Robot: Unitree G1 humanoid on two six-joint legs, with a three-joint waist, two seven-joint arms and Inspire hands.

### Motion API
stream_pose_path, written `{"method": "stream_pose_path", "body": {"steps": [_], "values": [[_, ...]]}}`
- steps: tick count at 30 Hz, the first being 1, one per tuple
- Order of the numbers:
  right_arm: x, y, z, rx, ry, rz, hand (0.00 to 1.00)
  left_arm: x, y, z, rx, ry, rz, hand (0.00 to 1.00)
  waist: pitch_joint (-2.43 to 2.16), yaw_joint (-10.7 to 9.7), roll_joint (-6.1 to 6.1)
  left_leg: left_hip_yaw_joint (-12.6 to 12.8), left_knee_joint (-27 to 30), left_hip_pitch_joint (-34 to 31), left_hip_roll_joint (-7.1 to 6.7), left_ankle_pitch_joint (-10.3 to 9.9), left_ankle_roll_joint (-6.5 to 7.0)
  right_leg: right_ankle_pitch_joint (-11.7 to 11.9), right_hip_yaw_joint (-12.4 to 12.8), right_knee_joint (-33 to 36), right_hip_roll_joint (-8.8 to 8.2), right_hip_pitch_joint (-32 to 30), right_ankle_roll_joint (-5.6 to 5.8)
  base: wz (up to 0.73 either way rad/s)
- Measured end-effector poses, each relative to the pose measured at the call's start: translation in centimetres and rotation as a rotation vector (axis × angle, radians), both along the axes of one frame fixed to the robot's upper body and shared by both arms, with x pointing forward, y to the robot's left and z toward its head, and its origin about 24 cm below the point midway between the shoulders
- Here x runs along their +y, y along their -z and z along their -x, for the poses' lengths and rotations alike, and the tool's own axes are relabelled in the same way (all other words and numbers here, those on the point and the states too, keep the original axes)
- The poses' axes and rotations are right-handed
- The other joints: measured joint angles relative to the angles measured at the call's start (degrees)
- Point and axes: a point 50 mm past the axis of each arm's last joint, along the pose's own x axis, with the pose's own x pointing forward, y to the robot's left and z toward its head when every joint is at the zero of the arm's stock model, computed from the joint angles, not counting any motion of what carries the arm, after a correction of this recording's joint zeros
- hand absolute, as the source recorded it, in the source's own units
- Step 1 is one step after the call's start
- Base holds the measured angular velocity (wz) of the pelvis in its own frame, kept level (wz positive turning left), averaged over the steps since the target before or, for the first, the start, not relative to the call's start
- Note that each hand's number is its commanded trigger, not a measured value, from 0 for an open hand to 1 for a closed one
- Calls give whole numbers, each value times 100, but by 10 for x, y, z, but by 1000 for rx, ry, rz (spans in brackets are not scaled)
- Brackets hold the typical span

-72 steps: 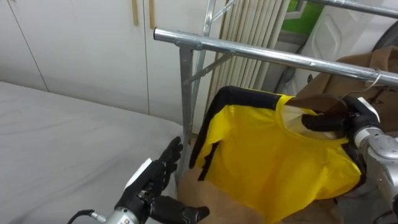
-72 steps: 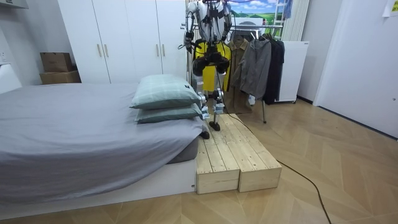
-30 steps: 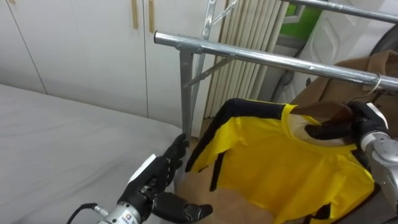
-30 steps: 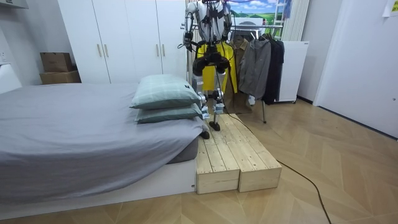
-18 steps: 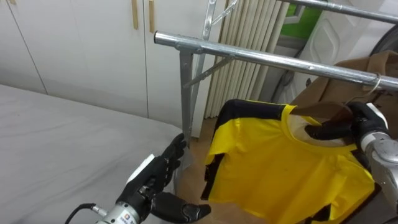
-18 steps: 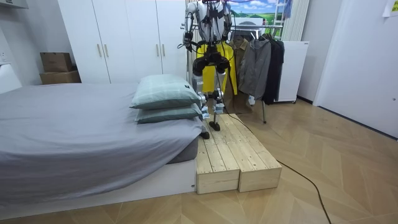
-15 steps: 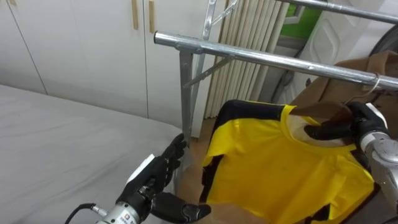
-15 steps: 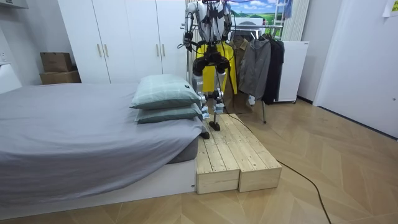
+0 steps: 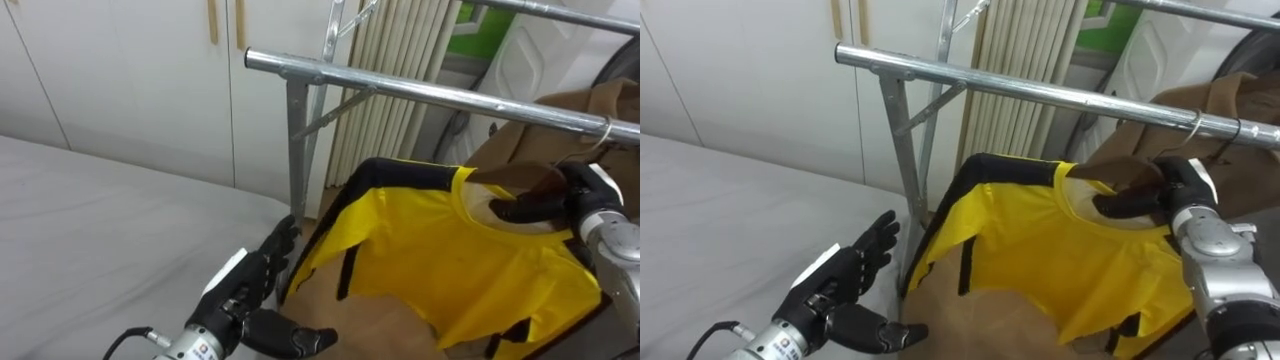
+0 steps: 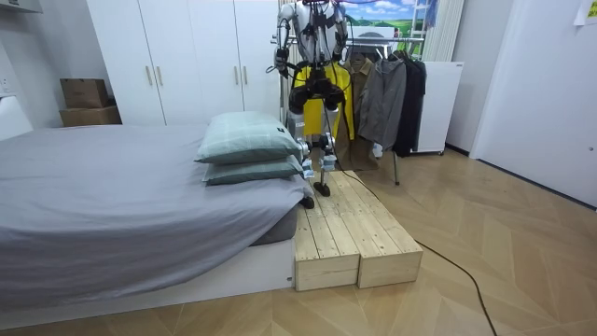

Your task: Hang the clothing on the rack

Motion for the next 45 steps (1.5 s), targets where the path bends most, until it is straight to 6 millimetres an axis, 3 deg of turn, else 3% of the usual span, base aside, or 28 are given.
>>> {"method": "stream_pose_path", "body": {"steps": [4, 14, 21, 45], "values": [[-1, -2, 0, -16, 30, 11, 0, 1, 0, 0, -3, -7, -2, 0, -2, -4, 4, 33, 3, -2, 2, 0, 0, 0, 31, -6, 12, -10, 0, -6], [17, -32, -3, -238, -5, -61, 0, 0, -1, 0, -16, -21, -10, 0, -15, -31, 103, 66, 29, 13, 28, 0, 0, 2, 74, -9, 40, 14, -5, -3], [21, -25, 1, -246, -14, -145, 0, -1, -1, -1, -18, -20, -3, 0, -18, -46, 263, 62, 3, 33, 14, 0, 0, 4, 101, 6, 35, 6, -6, 0], [38, -21, 7, -278, -108, -133, 0, -5, -5, -1, -58, -27, 25, 0, -16, -19, 253, 67, 2, 64, 22, 0, 1, 12, 237, -18, 85, 6, -20, -2]]}}
